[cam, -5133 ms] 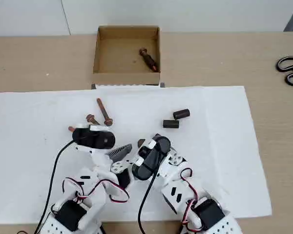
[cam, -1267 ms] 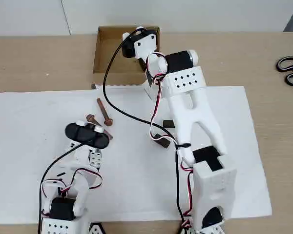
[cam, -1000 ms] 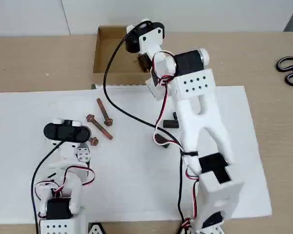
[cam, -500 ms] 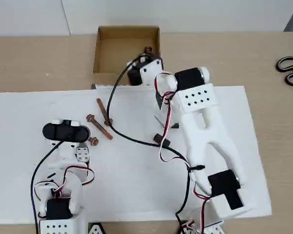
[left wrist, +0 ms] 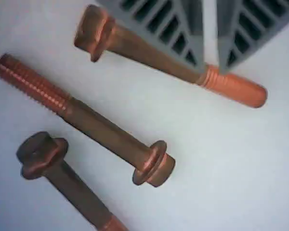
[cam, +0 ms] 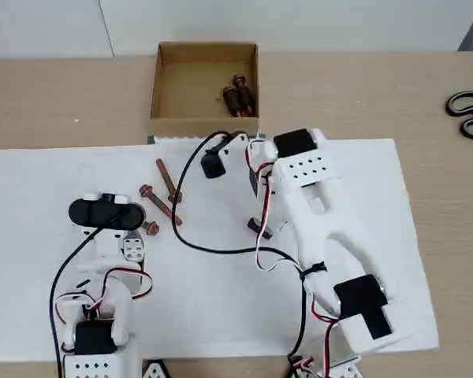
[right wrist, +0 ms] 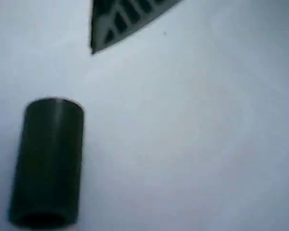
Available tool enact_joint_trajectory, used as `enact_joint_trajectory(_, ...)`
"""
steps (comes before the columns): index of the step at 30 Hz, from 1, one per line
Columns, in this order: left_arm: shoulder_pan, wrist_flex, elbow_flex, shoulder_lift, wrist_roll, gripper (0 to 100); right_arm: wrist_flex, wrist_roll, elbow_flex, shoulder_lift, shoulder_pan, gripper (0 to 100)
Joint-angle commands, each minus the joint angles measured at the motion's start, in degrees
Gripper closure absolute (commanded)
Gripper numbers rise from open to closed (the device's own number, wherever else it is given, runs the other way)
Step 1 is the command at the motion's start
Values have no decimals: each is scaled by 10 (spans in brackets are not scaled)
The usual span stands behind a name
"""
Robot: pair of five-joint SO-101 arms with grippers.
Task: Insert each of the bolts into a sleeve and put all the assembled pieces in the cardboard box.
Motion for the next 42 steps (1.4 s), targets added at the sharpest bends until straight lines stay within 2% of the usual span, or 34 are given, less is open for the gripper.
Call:
enact_joint_trajectory(1,0,-12,-6,-5,4,990,-22,4,4,-25,-22,825)
enact_joint_trajectory(27,0,-11,-6,-4,4,990,-169,-7,43,131,-34,831)
enact_joint_trajectory(35,0,-12,-6,-4,4,990,-182,-8,40,185,-34,988)
enact_joint_trajectory(42,1,-12,-6,-4,4,990,-146,-8,18,111,-31,988)
